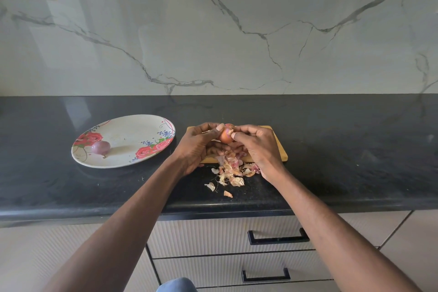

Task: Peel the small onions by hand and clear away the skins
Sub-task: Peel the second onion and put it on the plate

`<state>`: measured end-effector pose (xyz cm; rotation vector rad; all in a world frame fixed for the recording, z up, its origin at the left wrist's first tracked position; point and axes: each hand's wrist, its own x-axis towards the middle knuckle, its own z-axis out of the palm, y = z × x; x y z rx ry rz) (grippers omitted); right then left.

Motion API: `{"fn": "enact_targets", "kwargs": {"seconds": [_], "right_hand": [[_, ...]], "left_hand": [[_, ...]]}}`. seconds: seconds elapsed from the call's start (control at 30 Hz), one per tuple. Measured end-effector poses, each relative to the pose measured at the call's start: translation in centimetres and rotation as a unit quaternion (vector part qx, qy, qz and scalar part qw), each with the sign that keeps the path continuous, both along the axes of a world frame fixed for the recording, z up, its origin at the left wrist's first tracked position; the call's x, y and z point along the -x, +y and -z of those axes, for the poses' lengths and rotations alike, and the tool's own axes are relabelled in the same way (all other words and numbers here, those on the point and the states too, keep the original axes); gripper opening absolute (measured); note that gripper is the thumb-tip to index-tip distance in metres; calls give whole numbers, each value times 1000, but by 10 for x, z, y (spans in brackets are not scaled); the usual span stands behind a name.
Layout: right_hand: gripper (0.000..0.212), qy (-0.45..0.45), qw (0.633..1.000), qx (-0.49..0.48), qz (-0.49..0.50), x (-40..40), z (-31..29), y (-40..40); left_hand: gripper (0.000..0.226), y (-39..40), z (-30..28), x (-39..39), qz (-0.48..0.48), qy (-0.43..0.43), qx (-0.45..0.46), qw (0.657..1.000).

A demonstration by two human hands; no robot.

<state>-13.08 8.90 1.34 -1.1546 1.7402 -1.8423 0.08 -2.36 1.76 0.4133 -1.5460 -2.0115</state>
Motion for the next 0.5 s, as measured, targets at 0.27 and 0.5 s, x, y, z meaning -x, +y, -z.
{"fn": "enact_targets", "kwargs": {"seconds": [0.27, 0.5], "right_hand": [[20, -45, 999, -10, -3, 0, 0, 0], [11, -29, 999, -23, 30, 0, -2, -2]], "left_hand": [[46, 2, -1, -1, -2, 8, -15, 1000], [33, 0, 0, -1, -6, 9, -40, 999]]}}
